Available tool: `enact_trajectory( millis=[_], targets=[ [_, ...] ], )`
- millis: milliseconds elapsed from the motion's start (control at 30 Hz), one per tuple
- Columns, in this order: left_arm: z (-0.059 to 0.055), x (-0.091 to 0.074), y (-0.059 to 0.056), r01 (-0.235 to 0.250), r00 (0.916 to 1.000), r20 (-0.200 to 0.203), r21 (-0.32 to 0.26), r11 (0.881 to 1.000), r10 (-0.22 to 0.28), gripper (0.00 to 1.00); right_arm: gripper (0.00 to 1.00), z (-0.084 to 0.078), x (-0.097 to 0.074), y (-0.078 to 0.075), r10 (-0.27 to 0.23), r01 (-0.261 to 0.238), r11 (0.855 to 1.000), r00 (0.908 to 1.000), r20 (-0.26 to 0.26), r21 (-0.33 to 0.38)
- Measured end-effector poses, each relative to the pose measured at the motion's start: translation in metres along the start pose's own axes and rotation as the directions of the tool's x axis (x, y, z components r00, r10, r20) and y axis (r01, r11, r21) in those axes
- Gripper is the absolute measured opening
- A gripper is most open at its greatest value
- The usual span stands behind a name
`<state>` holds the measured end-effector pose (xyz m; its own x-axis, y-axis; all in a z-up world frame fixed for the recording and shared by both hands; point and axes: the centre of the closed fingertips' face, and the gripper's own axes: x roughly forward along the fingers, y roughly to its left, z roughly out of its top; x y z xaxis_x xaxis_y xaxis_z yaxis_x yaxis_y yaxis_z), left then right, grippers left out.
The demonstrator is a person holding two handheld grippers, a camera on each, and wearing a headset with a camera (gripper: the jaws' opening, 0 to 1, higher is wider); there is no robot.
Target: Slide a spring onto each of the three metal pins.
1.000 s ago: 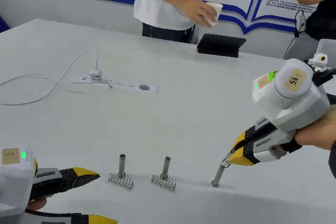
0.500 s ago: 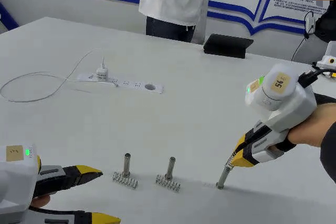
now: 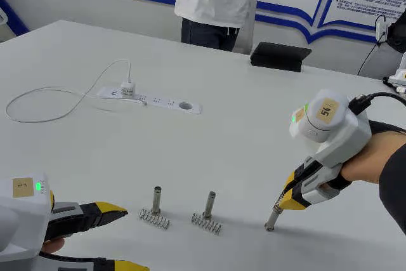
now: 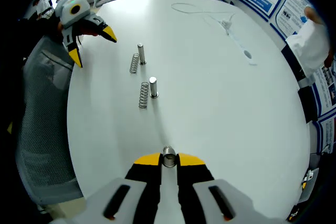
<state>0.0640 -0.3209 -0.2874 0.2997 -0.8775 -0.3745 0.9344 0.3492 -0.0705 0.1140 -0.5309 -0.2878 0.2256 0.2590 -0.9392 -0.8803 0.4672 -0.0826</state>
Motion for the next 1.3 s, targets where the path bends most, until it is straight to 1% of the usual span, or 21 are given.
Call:
enact_trajectory(
  millis=[133, 400, 500, 833, 933, 1100, 1300],
  targets=[
    [0.000, 0.000, 0.000, -0.001, 1.0000, 0.000, -0.001, 1.000, 0.001, 0.58, 0.12, -0.002, 0.007, 0.001, 0.008, -0.008, 1.000, 0.9998, -0.015, 0.003],
    [0.000, 0.000, 0.000, -0.001, 1.0000, -0.001, -0.001, 1.000, 0.001, 0.57, 0.12, -0.006, 0.022, 0.002, 0.018, -0.018, 0.999, 0.9996, -0.023, 0.027],
    [-0.001, 0.000, 0.000, -0.002, 1.0000, -0.003, -0.001, 1.000, 0.002, 0.57, 0.12, -0.008, 0.026, 0.002, 0.016, -0.015, 0.999, 0.9995, -0.026, 0.037],
    [-0.001, 0.001, 0.000, -0.002, 1.0000, -0.003, -0.002, 1.000, 0.002, 0.57, 0.12, -0.013, 0.039, 0.004, 0.010, -0.009, 1.000, 0.9987, -0.050, 0.027],
    [-0.001, 0.000, 0.001, -0.004, 1.0000, -0.002, -0.005, 1.000, 0.004, 0.57, 0.12, -0.011, 0.039, 0.003, 0.008, -0.006, 0.999, 0.9991, -0.041, 0.035],
    [0.000, 0.001, 0.000, -0.001, 1.0000, -0.002, -0.004, 1.000, 0.001, 0.57, 0.13, -0.013, 0.040, 0.004, 0.012, -0.011, 1.000, 0.9990, -0.042, 0.030],
    [0.000, 0.001, 0.001, -0.002, 1.0000, -0.001, -0.003, 1.000, 0.002, 0.57, 0.17, -0.013, 0.038, 0.003, 0.001, 0.000, 1.000, 0.9996, -0.029, 0.025]
  ],
)
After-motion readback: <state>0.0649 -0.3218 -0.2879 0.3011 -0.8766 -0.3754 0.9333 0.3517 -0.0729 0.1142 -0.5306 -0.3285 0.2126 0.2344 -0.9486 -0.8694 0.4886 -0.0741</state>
